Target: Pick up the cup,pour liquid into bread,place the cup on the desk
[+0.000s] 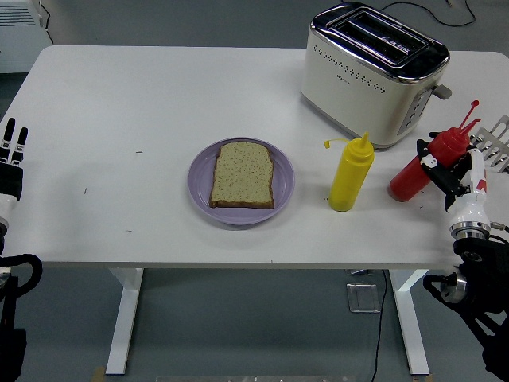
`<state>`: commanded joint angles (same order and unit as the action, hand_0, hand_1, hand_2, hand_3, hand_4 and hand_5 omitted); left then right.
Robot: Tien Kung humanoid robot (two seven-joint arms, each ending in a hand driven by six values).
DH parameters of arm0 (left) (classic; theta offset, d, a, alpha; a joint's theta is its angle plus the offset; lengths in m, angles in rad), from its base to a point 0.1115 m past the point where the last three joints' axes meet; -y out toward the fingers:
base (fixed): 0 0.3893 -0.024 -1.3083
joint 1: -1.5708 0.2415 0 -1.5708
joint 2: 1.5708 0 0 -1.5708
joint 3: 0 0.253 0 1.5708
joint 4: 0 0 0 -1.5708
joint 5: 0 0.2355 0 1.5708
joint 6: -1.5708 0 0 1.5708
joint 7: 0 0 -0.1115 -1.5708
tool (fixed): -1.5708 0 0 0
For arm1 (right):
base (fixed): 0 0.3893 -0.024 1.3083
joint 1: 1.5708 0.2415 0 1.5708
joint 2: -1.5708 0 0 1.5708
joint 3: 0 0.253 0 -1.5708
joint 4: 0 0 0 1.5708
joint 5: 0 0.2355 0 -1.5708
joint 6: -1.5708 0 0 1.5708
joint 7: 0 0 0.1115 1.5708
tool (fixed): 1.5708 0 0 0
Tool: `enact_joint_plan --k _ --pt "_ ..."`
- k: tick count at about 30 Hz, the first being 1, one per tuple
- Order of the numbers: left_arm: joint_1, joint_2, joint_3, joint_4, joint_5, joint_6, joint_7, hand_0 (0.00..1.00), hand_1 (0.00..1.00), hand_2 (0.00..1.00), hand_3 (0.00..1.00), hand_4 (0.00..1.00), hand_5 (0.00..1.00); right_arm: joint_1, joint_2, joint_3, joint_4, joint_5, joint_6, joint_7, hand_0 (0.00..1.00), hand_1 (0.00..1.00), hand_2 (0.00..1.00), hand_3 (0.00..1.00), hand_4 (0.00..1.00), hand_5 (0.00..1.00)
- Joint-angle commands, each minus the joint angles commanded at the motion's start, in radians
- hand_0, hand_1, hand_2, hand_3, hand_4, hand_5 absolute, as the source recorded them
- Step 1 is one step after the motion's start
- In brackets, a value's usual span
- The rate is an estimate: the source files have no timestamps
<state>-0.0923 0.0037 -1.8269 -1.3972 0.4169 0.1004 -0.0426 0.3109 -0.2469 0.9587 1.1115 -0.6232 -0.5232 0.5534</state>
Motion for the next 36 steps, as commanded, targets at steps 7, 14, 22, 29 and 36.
enact_joint_plan --k 7,14,22,29,36 --pt "0.003 0.0 0.002 0.0 0.0 0.0 0.0 0.784 0.735 0.734 0.689 0.512 0.998 -0.009 0.001 0.009 0.015 0.061 0.003 0.009 0.091 0.137 0.276 0.388 0.632 0.002" --pt "0.006 0.0 0.003 0.0 0.001 0.0 -0.001 0.784 0.735 0.734 0.689 0.512 0.998 -0.023 -0.004 0.053 0.048 0.071 -0.011 0.013 0.088 0.134 0.269 0.398 0.624 0.008" --pt "0.005 0.001 0.0 -0.001 0.0 0.0 0.0 0.784 0.735 0.734 0.689 0.512 0.998 -0.034 -0.029 0.155 0.135 -0.002 -0.035 -0.027 0.077 0.117 0.26 0.401 0.615 0.023" --pt "0.001 0.001 -0.008 -0.003 0.0 0.001 -0.001 0.784 0.736 0.733 0.689 0.512 0.998 -0.023 -0.083 0.255 0.275 -0.225 -0.023 -0.206 0.054 0.067 0.224 0.382 0.494 0.088" --pt "0.0 0.0 -0.01 -0.003 0.0 0.0 -0.001 0.784 0.735 0.733 0.689 0.512 0.998 0.041 -0.157 0.257 0.378 -0.518 0.043 -0.458 0.063 0.072 0.224 0.374 0.471 0.101"
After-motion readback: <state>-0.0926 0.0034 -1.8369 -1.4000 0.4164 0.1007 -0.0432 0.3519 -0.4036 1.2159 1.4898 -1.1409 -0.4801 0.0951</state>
